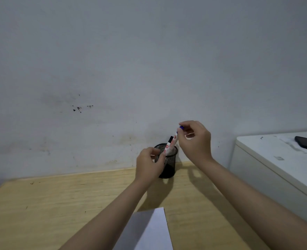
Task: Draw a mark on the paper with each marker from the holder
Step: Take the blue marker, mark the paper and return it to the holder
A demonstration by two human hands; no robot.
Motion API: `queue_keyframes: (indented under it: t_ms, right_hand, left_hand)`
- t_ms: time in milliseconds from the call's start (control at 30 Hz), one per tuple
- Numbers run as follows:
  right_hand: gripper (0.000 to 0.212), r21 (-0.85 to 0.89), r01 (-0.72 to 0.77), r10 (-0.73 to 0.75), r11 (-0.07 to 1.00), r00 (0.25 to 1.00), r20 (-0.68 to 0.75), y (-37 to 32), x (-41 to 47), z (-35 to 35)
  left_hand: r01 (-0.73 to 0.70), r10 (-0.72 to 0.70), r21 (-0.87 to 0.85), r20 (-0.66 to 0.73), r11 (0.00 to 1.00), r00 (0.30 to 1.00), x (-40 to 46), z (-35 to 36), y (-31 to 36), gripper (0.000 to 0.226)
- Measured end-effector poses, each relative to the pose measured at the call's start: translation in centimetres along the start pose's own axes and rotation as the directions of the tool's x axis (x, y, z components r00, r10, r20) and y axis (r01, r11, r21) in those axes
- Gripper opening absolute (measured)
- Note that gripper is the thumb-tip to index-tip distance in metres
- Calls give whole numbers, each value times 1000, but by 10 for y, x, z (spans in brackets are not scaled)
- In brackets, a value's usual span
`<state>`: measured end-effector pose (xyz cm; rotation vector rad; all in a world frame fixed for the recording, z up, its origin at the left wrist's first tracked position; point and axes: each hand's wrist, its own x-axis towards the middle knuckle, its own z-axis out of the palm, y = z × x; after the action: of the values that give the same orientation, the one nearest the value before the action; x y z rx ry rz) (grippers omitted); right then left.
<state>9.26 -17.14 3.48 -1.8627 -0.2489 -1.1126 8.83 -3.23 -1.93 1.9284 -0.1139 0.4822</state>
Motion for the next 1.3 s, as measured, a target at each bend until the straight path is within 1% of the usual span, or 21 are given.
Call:
queue_keyframes:
  t_ms: [33,100,167,233,367,433,467,533,567,600,667,733,767,833,900,967,1067,1133,1167,1233,1300]
  right_hand:
    - [12,21,53,-53,998,998,-30,-12,-4,-9]
    - [9,51,148,-145,988,988,-54,-37,-22,-26]
    - [6,33,266,-266,963,964,-13,-55,-48,-40]
    - [7,0,373,-373,928,927,44,-66,-74,-47]
    - [15,59,400,-404,915,907,120,-85,-109,-58]
    - [14,89,370,-379,925,915,138,-96,-117,-63]
    - [13,111,311,-324,944,938,124,-105,-120,-64]
    - [10,191,73,-88,979,993,72,-124,-122,-63]
    - [10,244,-61,47,968,997,63,-131,-121,-60]
    - [10,295,-175,157,939,984,84,-137,-119,-56]
    - [13,353,-315,269,881,947,174,-146,-117,-48]
    - [14,349,-370,303,861,924,234,-150,-118,-41]
    - [17,348,-389,321,853,917,237,-152,-119,-38]
    - [22,372,-429,369,823,902,222,-153,-119,-35]
    - [22,396,-432,388,810,902,190,-154,-117,-34]
    - [22,427,-439,404,791,898,175,-154,-116,-32]
    - [20,493,-476,433,728,877,209,-158,-116,-25]
    - [21,533,-524,461,664,849,260,-162,-114,-19]
    - [24,526,-539,456,657,841,292,-162,-113,-17]
    - [31,430,-533,403,729,842,359,-160,-113,-11]
    - [35,330,-506,371,797,841,392,-157,-115,-6]
  left_hand:
    - [40,-40,-158,0,987,999,-8,-6,11,21]
    - [118,-110,-475,45,872,993,-24,-19,35,20]
    - [177,-142,-642,106,746,984,-39,-34,54,20]
    - [216,-176,-712,131,668,976,-51,-49,67,20]
    - [241,-210,-714,133,658,969,-76,-82,83,20]
    - [202,-180,-694,105,692,978,-88,-98,86,17]
    - [168,-154,-669,80,724,985,-95,-106,86,17]
    - [88,-87,-601,31,794,996,-108,-121,86,18]
    - [54,-53,-565,18,824,998,-113,-126,85,18]
    - [28,-24,-534,14,845,1000,-118,-129,84,19]
    - [-25,32,-465,6,885,999,-127,-136,82,21]
    - [-78,90,-403,10,912,996,-134,-141,79,21]
    - [-89,104,-388,17,917,994,-137,-143,77,21]
    - [-78,95,-358,30,930,995,-141,-148,73,23]
    - [-84,94,-271,27,959,995,-142,-153,67,29]
    - [-117,121,-162,15,980,993,-142,-157,63,25]
    - [-203,203,0,-5,979,979,-140,-160,62,18]
    - [-261,263,57,-21,964,965,-137,-160,62,14]
    - [-280,282,64,-28,958,959,-135,-161,62,13]
    - [-312,314,73,-26,947,949,-131,-161,61,12]
    - [-327,329,84,-12,941,944,-128,-161,60,11]
